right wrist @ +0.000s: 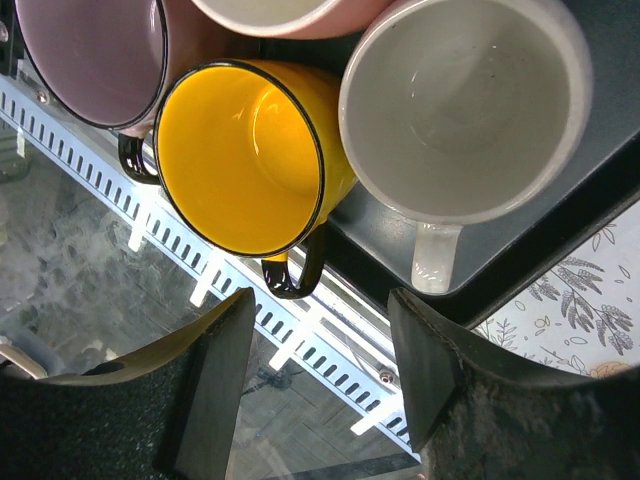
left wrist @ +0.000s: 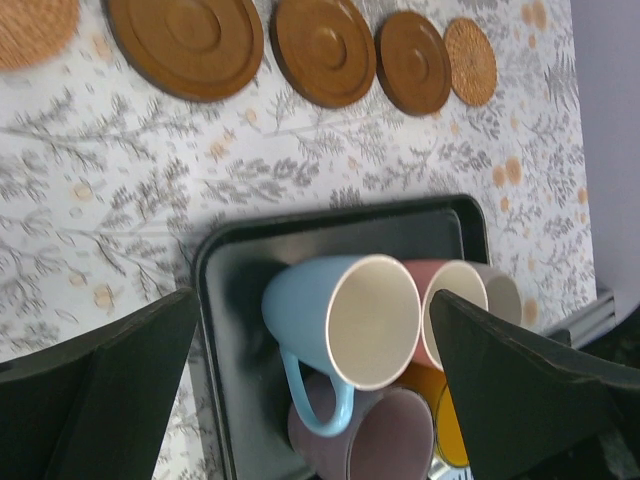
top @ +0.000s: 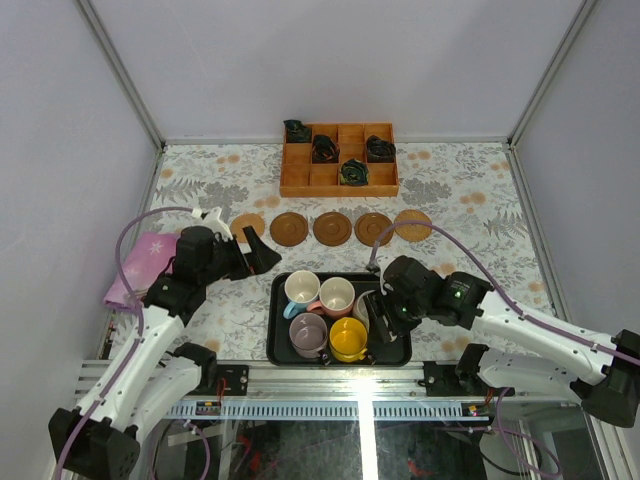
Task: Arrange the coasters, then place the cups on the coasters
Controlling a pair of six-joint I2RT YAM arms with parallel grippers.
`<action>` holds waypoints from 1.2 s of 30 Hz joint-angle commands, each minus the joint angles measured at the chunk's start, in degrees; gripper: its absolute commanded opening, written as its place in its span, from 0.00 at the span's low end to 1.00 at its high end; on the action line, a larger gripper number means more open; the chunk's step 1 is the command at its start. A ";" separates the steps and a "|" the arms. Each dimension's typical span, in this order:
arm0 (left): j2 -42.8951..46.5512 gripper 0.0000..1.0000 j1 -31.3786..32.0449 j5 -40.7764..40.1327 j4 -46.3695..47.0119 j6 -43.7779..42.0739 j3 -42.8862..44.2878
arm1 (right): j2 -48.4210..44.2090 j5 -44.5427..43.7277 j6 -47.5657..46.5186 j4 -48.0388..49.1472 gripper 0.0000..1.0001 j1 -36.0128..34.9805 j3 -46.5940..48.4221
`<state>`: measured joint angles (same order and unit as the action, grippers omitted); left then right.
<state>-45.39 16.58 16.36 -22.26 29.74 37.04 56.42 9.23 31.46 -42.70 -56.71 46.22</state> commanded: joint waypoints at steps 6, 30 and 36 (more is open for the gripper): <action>7.77 1.00 3.08 -0.27 -2.26 5.19 -5.82 | -2.14 1.84 1.93 5.53 0.67 -3.95 -4.50; 13.61 0.99 11.46 -4.94 -0.27 10.23 -10.90 | -0.52 -9.78 4.92 17.25 0.67 -11.84 -9.61; 17.79 0.97 15.37 -7.55 -5.66 14.19 -9.26 | 1.93 -14.34 6.55 14.56 0.65 -15.17 -8.42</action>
<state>-30.11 29.74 11.05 -24.88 40.29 26.50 56.95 0.54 36.86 -27.03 -69.63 36.73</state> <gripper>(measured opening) 0.975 0.654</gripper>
